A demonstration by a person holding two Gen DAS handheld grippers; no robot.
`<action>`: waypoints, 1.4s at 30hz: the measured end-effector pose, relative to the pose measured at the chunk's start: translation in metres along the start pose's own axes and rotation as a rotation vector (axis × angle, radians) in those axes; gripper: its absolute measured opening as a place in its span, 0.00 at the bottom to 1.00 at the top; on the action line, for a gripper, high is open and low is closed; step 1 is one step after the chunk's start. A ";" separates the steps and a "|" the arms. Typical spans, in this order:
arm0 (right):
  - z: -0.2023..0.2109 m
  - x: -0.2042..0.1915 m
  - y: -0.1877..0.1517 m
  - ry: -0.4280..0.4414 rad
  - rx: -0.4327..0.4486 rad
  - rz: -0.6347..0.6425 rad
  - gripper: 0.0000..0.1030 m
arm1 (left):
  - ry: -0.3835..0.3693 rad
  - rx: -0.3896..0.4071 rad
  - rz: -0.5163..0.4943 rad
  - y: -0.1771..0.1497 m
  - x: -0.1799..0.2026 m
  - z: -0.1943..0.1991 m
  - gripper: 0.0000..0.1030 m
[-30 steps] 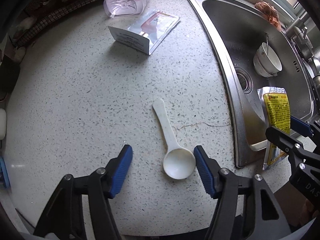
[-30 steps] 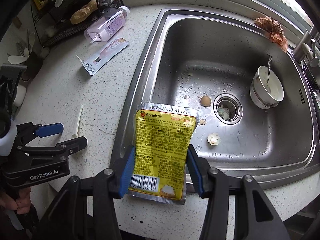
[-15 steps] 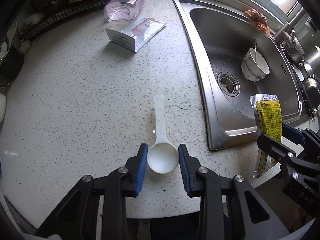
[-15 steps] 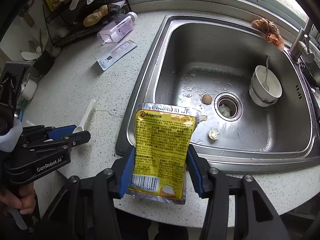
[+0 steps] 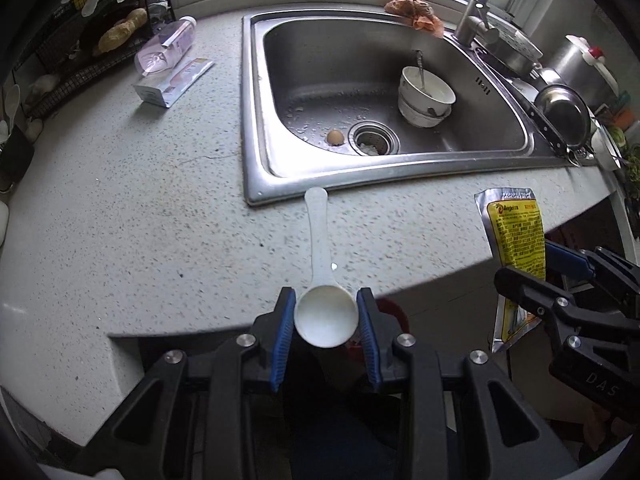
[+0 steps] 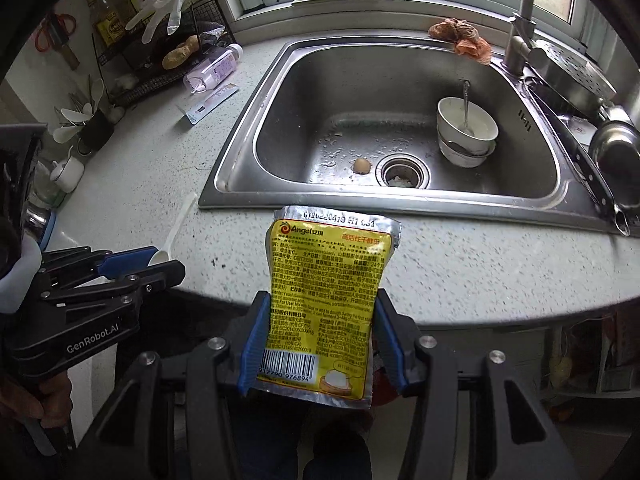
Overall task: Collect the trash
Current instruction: 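Carry the scoop and yellow packet down over the red bin, then open the left tool to drop the white scoop into the bin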
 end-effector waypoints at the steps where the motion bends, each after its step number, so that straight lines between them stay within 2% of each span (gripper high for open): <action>1: 0.005 0.006 -0.010 -0.006 0.007 -0.009 0.46 | -0.021 -0.003 -0.004 -0.008 0.006 0.004 0.29; 3: 0.015 0.015 -0.028 -0.015 0.019 -0.029 0.46 | -0.051 -0.004 -0.023 -0.021 0.024 0.007 0.29; 8: 0.030 0.041 -0.073 -0.035 0.014 -0.101 0.46 | -0.068 -0.027 -0.114 -0.044 0.065 -0.001 0.29; 12: 0.028 0.058 -0.103 -0.063 -0.008 -0.162 0.46 | -0.137 -0.064 -0.197 -0.060 0.100 -0.018 0.29; 15: 0.018 0.072 -0.122 -0.076 -0.037 -0.221 0.46 | -0.136 -0.093 -0.259 -0.066 0.116 -0.040 0.29; 19: -0.005 0.088 -0.143 -0.100 -0.067 -0.267 0.46 | -0.148 -0.149 -0.286 -0.079 0.127 -0.081 0.29; 25: -0.067 0.117 -0.179 -0.127 -0.102 -0.311 0.46 | -0.149 -0.215 -0.327 -0.107 0.140 -0.175 0.29; 29: -0.127 0.141 -0.213 -0.128 -0.154 -0.350 0.46 | -0.175 -0.239 -0.337 -0.128 0.147 -0.248 0.29; 32: -0.174 0.156 -0.237 -0.130 -0.180 -0.368 0.46 | -0.161 -0.257 -0.361 -0.146 0.149 -0.306 0.29; 36: -0.231 0.170 -0.261 -0.129 -0.187 -0.380 0.46 | -0.188 -0.302 -0.375 -0.166 0.147 -0.366 0.29; 39: -0.263 0.182 -0.275 -0.133 -0.189 -0.389 0.46 | -0.188 -0.318 -0.378 -0.176 0.141 -0.403 0.29; 42: -0.281 0.190 -0.287 -0.133 -0.189 -0.394 0.46 | -0.223 -0.362 -0.363 -0.182 0.138 -0.427 0.29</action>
Point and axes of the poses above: each gripper's, at about its wrist camera, not at the fingertips, and z roughly against the way its jaws point, x to its right, y to its top, the point moved 3 cm from there along -z, roughly the way its jaws point, and after that the axes turned 1 degree about y, right-handed, at the moved point
